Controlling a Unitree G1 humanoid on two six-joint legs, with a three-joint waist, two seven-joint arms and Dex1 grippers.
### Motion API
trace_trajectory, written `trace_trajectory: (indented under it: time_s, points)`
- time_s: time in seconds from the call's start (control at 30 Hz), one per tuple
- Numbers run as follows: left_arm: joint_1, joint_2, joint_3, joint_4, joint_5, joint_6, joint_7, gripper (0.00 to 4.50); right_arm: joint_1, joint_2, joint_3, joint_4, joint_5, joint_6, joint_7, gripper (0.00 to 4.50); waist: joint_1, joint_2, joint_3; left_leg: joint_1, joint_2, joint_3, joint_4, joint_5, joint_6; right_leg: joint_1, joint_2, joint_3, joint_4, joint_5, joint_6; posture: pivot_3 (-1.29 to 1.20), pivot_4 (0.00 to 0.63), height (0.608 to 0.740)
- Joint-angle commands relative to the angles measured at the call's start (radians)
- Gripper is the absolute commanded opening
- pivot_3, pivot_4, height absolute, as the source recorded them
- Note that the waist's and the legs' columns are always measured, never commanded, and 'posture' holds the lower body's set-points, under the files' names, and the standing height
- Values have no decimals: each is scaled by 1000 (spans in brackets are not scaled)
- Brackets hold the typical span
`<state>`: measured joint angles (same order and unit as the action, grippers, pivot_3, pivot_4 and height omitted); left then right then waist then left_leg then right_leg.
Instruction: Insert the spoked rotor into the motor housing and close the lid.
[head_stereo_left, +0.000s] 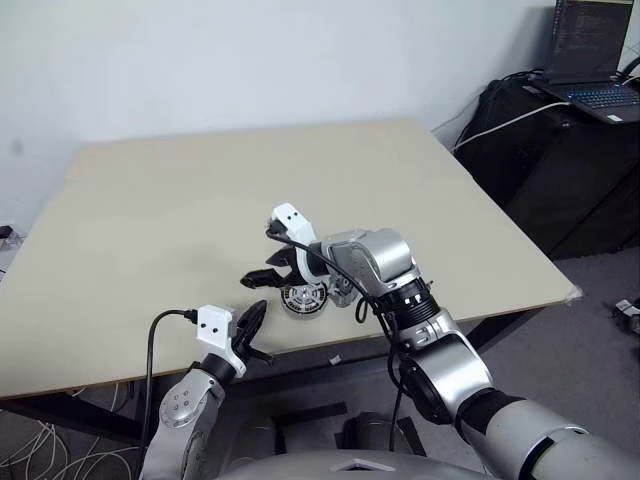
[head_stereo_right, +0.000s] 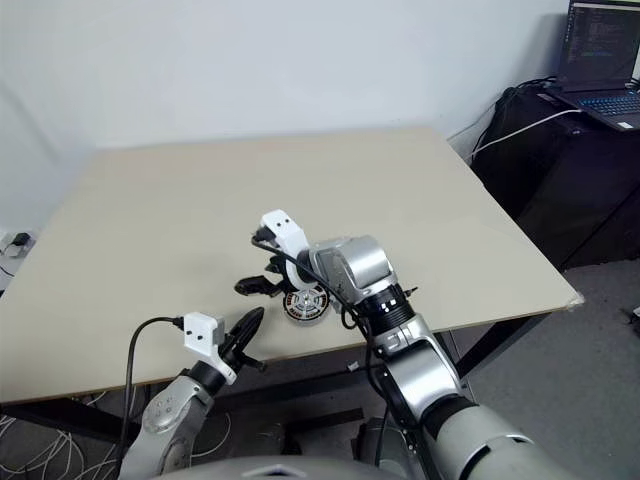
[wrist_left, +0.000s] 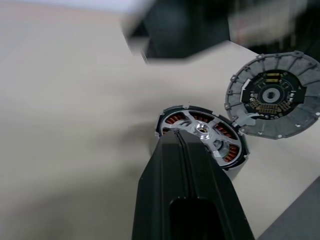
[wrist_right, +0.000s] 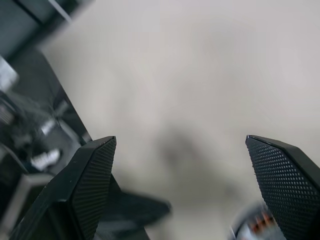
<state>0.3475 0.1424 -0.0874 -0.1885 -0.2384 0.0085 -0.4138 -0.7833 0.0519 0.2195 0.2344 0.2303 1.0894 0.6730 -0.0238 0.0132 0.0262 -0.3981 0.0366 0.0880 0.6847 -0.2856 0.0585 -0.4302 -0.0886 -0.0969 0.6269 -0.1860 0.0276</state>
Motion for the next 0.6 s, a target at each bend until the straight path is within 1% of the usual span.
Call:
trace_trajectory:
  time_s: [0.03,0.1,0.17,0.27,0.4,0.53,0.6]
  points:
    - [-15,3,0,-7,-1,-11,-5,0,-28,-32,-10,-57,-54,-155,-80,4466,1,0,0,0,0,0,0,0,0,0,0,0,0,0,0,0,0,740]
    - [-17,4,1,-8,-2,-9,-5,0,-23,-71,25,-62,-99,-225,-105,4466,1,0,0,0,-1,0,0,0,0,0,-1,0,-1,0,0,0,0,740]
    - [-19,6,2,-9,-3,-6,-7,0,-10,-139,83,-75,-163,-314,-107,4466,1,0,0,0,-1,1,0,0,0,0,-1,0,-1,0,0,0,0,740]
    - [-22,9,3,-8,-5,-2,-9,0,13,-262,160,-97,-261,-437,-96,3874,-1,-1,0,0,-1,1,0,0,0,0,-1,0,-1,0,0,0,0,740]
    - [-30,14,5,-1,-9,-1,-16,0,49,-368,190,-109,-335,-529,-100,2593,-3,-1,0,-2,-1,1,-1,3,5,1,0,1,0,0,0,0,0,740]
    - [-35,16,4,1,-11,0,-17,0,108,-430,169,-152,-370,-554,-109,1295,-2,-1,1,-2,0,2,-1,3,5,1,1,1,0,0,0,0,0,740]
    - [-37,20,6,1,-14,3,-21,0,169,-479,154,-205,-389,-545,-112,636,0,-1,1,-2,0,2,-1,3,5,1,1,1,0,-1,-1,0,0,740]
